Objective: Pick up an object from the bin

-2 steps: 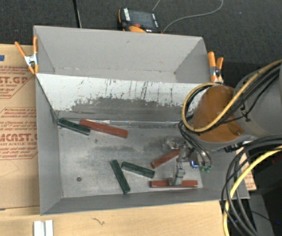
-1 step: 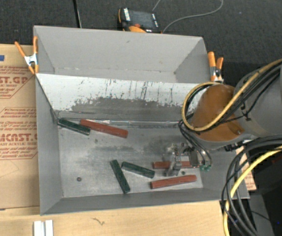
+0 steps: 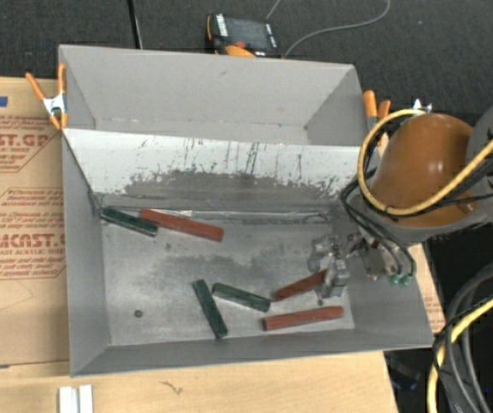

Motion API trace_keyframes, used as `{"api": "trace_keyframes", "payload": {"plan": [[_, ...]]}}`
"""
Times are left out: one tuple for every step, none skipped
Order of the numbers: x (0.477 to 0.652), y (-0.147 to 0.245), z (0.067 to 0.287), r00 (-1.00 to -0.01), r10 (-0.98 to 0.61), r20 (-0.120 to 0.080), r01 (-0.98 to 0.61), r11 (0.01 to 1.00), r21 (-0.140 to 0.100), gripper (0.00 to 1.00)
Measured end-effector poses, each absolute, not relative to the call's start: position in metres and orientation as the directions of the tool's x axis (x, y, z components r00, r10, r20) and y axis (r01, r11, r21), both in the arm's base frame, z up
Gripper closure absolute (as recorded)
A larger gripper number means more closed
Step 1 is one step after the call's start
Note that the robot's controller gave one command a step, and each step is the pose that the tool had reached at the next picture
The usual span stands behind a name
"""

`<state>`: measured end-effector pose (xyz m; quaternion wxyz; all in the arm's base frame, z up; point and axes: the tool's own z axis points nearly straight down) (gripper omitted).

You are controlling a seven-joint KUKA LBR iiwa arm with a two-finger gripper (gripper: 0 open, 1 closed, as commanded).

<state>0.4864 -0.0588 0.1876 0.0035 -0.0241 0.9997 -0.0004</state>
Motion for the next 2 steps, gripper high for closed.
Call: {"api": "trace_keyframes", "payload": {"plan": [[0.500,-0.022,0.306,-0.921,-0.388,-0.008,-0.388,0.922,-0.003,1.00],[0.485,0.003,0.293,-0.710,-0.704,-0.002,-0.704,0.710,0.000,1.00]]}}
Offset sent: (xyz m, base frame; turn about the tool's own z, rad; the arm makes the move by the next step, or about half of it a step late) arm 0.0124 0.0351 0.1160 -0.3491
